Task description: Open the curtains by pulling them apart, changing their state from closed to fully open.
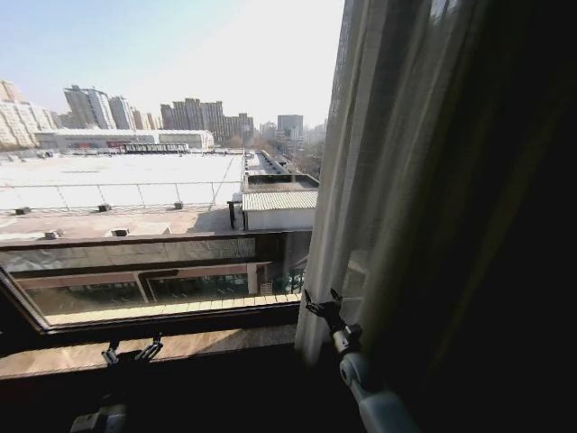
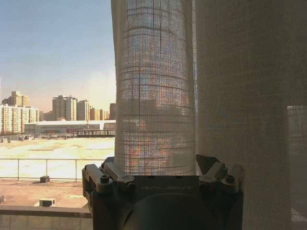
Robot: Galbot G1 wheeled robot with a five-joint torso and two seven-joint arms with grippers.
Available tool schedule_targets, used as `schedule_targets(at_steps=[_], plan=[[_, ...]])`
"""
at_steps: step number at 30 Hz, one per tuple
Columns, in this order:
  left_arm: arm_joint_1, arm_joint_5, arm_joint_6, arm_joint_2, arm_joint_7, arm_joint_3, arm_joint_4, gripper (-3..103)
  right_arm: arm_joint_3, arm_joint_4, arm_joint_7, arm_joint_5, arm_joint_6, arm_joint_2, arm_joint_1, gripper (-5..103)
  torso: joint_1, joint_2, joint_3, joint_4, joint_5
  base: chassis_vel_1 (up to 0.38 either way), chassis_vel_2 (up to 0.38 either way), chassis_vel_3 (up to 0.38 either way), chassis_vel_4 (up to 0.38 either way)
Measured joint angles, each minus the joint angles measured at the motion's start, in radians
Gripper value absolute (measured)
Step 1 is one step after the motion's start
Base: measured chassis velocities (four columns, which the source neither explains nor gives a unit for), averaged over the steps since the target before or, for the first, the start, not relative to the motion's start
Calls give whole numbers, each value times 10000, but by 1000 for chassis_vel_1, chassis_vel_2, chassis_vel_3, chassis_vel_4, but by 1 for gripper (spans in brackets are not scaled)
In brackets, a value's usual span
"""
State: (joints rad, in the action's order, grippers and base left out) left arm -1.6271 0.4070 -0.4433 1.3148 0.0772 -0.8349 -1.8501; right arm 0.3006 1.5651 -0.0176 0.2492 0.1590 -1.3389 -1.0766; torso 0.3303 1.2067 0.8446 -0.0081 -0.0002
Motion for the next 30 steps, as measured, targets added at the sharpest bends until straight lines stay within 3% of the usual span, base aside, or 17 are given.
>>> schedule_targets(at_steps=[1, 4, 11, 14, 16, 19, 24, 30], plan=[[0, 0, 0, 0, 0, 0, 0, 100, 0, 0, 0, 0, 0, 0, 0, 87, 0, 0, 0, 0, 0, 0, 0, 0, 0], [-1, 0, 0, 0, 0, 0, 0, 100, -8, -135, 0, 8, 93, -29, 46, 71, -6, 2, -3, -1, 0, 0, 0, 0, 0], [-2, 0, 0, 0, 0, 0, 0, 100, 18, -186, -12, 5, 136, -54, 46, 49, -11, 4, -4, 0, -2, 0, 0, 0, 0], [-2, 0, 0, 0, 0, -1, 0, 100, 32, -186, -68, 21, 163, -62, 25, 32, -8, 3, -3, -1, 0, 0, 0, 0, 0], [-2, 0, 0, 0, 0, 0, 0, 100, 45, -187, -110, 49, 174, -69, 18, 32, -8, 3, -3, -1, 0, 0, 0, 0, 0], [-2, 0, 0, 0, 0, 0, 0, 100, 83, -212, -305, 339, 285, -110, 20, 16, -10, 4, -4, -1, 0, 0, 0, 0, 0], [-2, 0, 0, 0, -2, 0, 0, 100, 164, -326, -661, 589, 324, -88, 69, 2, -9, 3, -4, 0, -1, 0, 0, 0, 0], [-2, 0, 0, 0, -2, 0, 0, 100, 207, -423, -877, 770, 315, -76, 151, 0, -9, 3, -3, -1, 0, 0, 0, 0, 0]])
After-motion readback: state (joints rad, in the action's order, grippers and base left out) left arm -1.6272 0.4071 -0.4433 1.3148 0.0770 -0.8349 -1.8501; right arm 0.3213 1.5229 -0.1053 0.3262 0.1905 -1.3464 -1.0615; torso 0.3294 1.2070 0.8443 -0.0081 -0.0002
